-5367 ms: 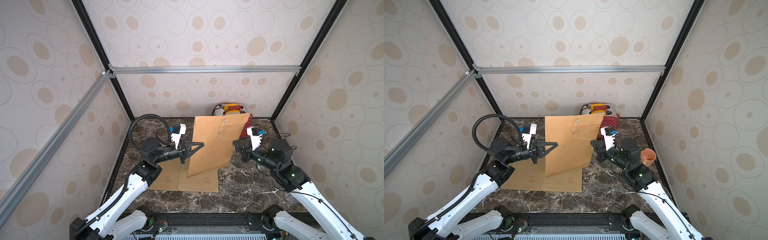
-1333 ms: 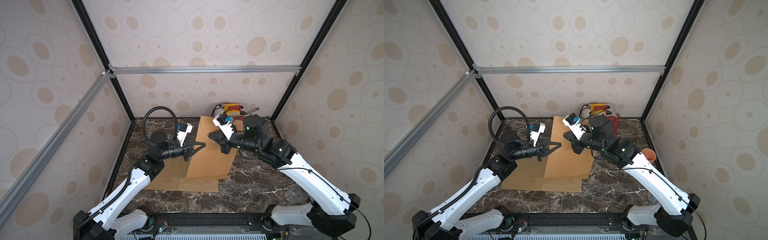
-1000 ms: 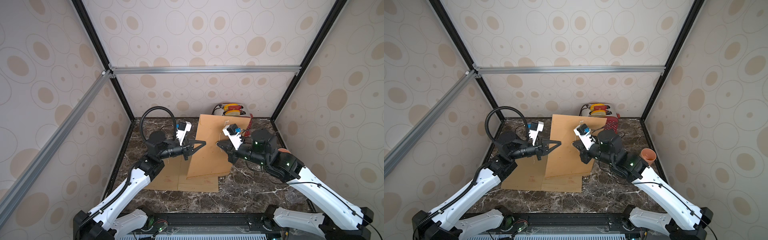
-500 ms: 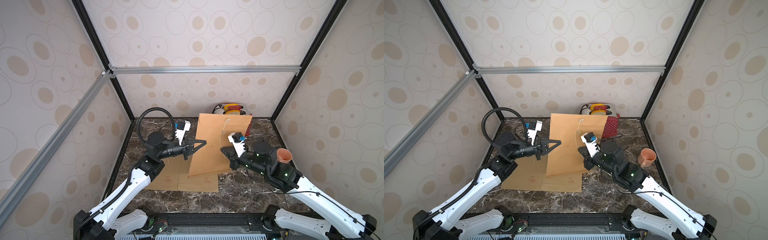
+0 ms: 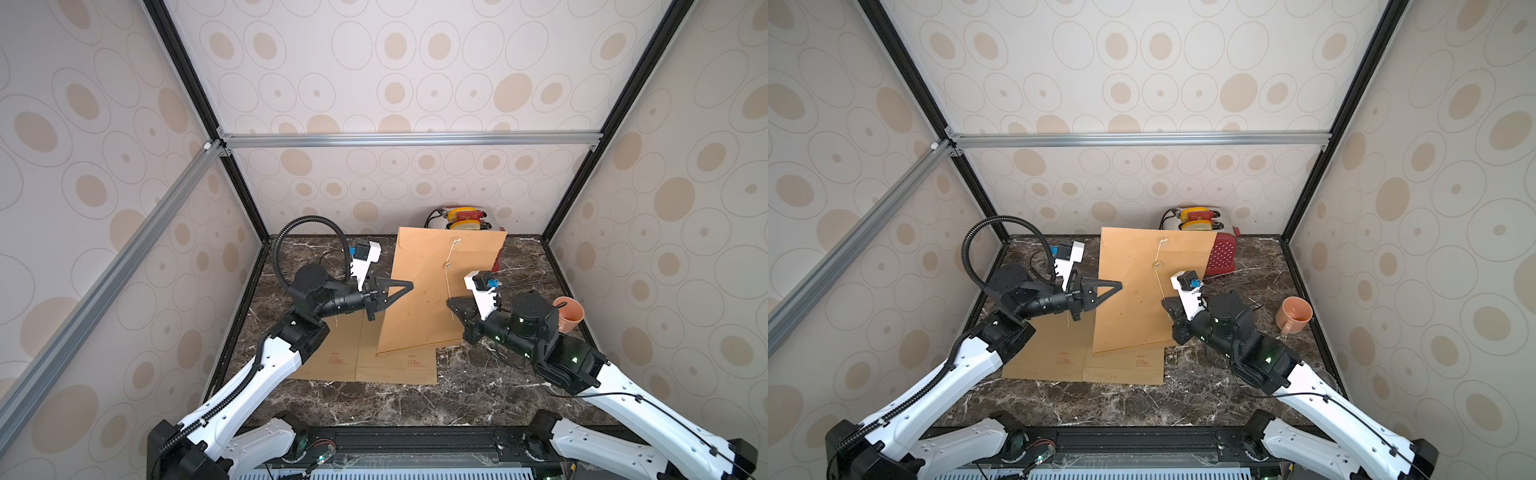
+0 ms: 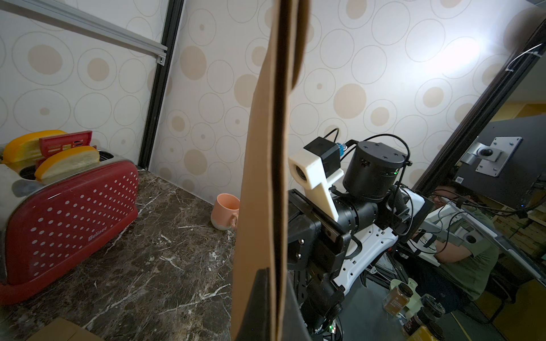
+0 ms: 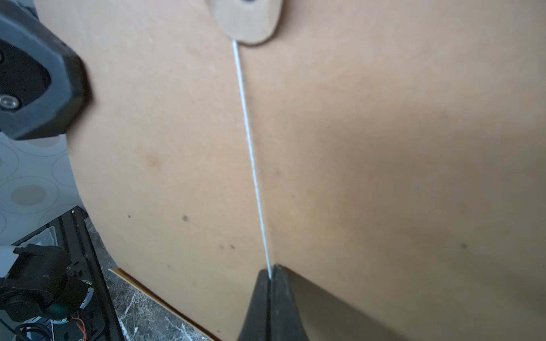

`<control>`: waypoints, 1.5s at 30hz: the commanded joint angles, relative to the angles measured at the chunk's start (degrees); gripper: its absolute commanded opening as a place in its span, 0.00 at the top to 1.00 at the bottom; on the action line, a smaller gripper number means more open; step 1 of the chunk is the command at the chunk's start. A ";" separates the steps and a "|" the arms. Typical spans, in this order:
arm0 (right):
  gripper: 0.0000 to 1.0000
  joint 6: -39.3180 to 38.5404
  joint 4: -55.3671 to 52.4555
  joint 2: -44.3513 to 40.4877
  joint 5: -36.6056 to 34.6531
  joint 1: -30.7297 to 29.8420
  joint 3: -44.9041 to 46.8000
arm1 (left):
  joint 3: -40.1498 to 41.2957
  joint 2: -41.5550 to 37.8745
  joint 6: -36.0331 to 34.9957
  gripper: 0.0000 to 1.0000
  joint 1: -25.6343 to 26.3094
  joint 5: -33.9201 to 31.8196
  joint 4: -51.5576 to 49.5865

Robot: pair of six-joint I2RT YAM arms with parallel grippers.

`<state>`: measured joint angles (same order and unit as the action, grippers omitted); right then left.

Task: Close the mouth of the file bag
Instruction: Close the file bag.

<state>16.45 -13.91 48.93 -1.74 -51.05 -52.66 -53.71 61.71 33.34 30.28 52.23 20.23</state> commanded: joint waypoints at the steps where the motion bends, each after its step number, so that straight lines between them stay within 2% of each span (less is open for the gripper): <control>1: 1.00 -0.71 -2.00 -1.29 -1.97 0.95 -1.91 | -1.07 -0.27 -0.42 1.00 0.30 0.86 1.41; 5: 1.00 -0.95 -8.99 -1.24 -0.73 4.58 -7.07 | -1.22 0.08 -0.74 1.00 0.35 0.77 0.95; 11: 1.00 -4.78 -13.76 -0.79 -0.74 7.69 -12.99 | -1.22 0.10 -0.87 1.00 0.30 0.99 0.95; 21: 1.00 -10.38 -26.13 10.39 0.89 12.73 -30.26 | -1.13 -0.34 -1.00 1.00 0.32 1.30 1.04; 31: 1.00 -9.12 -27.74 12.58 2.42 17.10 -32.47 | -1.22 -0.44 -1.09 1.00 0.35 1.21 0.78; 39: 1.00 -8.65 -27.83 14.42 12.02 17.33 -34.47 | -1.39 0.08 -1.01 1.00 0.30 1.06 0.57; 45: 1.00 -8.52 -27.93 14.68 13.45 17.31 -36.32 | -2.83 0.78 -3.73 1.00 0.31 -0.23 -4.46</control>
<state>7.51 -41.67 63.77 9.34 -33.93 -86.59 -53.74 61.84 32.16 30.30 52.27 17.67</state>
